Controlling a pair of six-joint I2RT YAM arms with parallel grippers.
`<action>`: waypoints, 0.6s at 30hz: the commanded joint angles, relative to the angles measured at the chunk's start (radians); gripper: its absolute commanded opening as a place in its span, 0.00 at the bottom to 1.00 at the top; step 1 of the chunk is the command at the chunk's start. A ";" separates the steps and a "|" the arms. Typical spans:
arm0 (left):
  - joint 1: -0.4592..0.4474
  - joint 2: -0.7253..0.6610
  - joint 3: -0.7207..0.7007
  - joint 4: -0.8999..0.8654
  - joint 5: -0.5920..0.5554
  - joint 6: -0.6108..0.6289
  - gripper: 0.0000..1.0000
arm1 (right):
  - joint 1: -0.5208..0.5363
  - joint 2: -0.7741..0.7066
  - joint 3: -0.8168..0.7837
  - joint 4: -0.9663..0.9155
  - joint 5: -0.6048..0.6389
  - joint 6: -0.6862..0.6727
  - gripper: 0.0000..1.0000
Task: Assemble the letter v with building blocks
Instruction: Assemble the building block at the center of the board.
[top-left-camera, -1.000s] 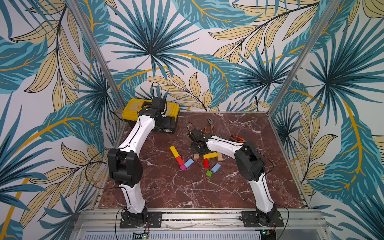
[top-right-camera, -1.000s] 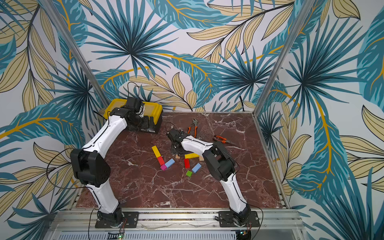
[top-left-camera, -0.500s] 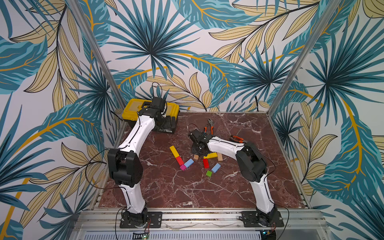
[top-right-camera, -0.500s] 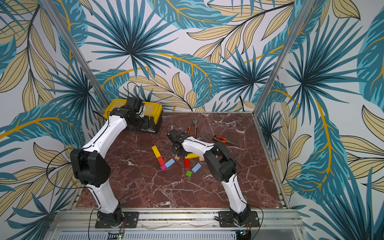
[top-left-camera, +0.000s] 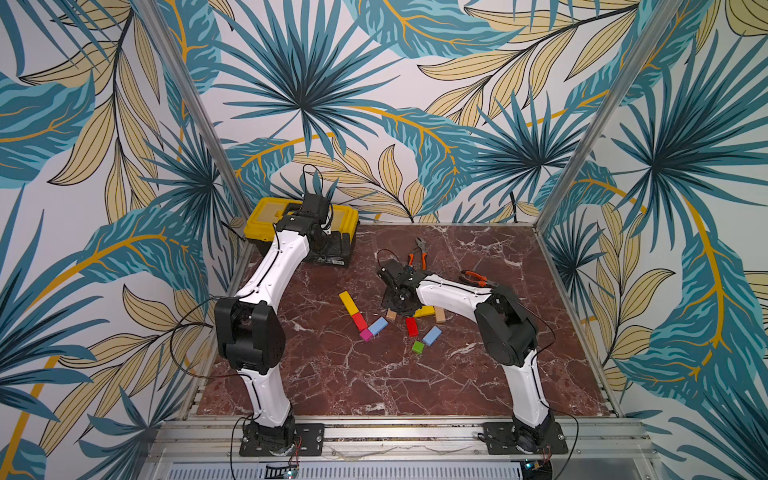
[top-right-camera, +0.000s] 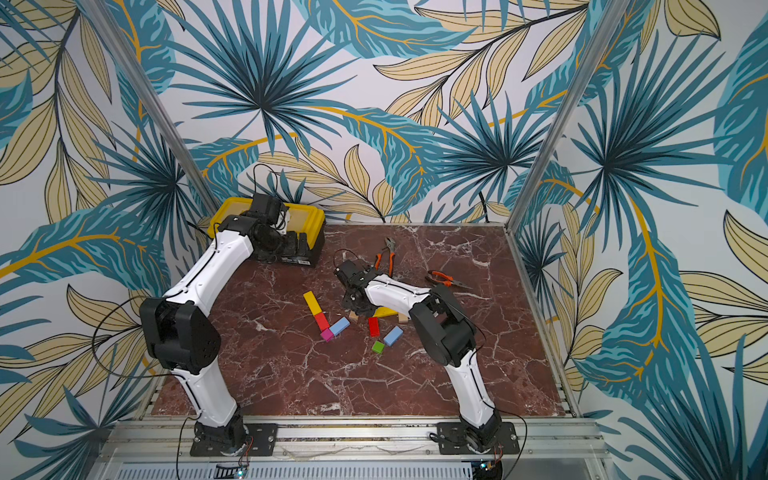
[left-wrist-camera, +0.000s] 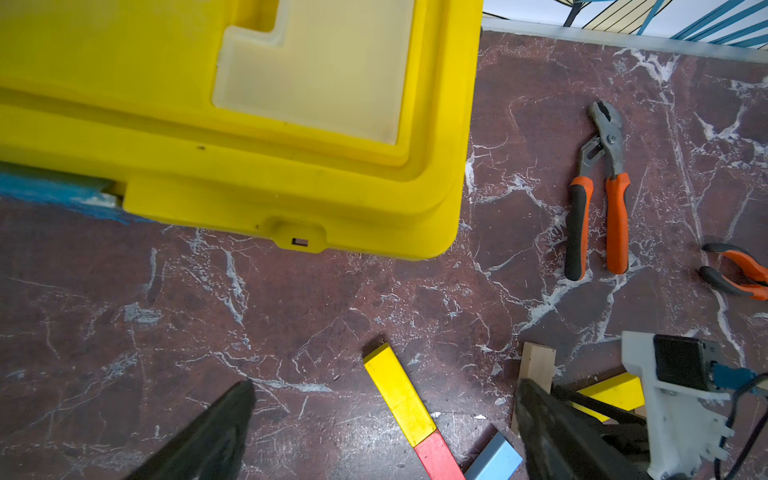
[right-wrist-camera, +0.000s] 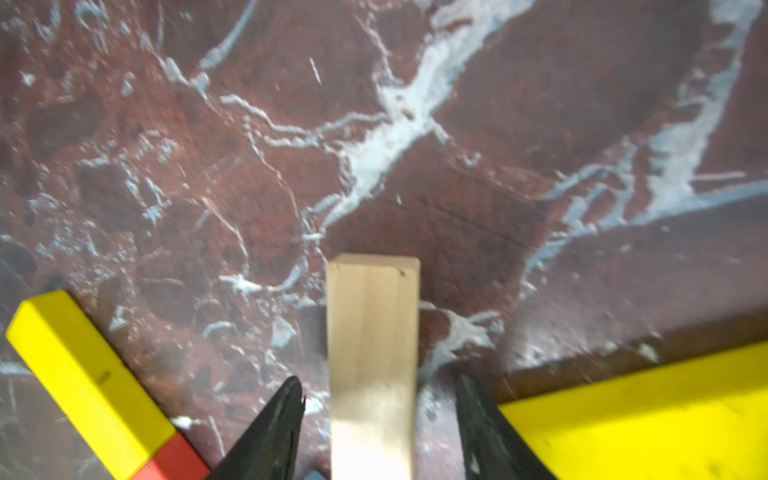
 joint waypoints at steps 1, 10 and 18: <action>0.010 -0.027 0.000 0.008 0.006 0.011 0.99 | 0.015 -0.042 -0.044 -0.005 -0.026 -0.009 0.68; 0.009 -0.026 -0.001 0.008 0.006 0.009 0.99 | 0.044 -0.005 -0.032 0.042 -0.098 -0.032 0.71; 0.009 -0.026 -0.002 0.008 0.005 0.011 0.99 | 0.063 0.008 -0.012 0.036 -0.110 -0.026 0.71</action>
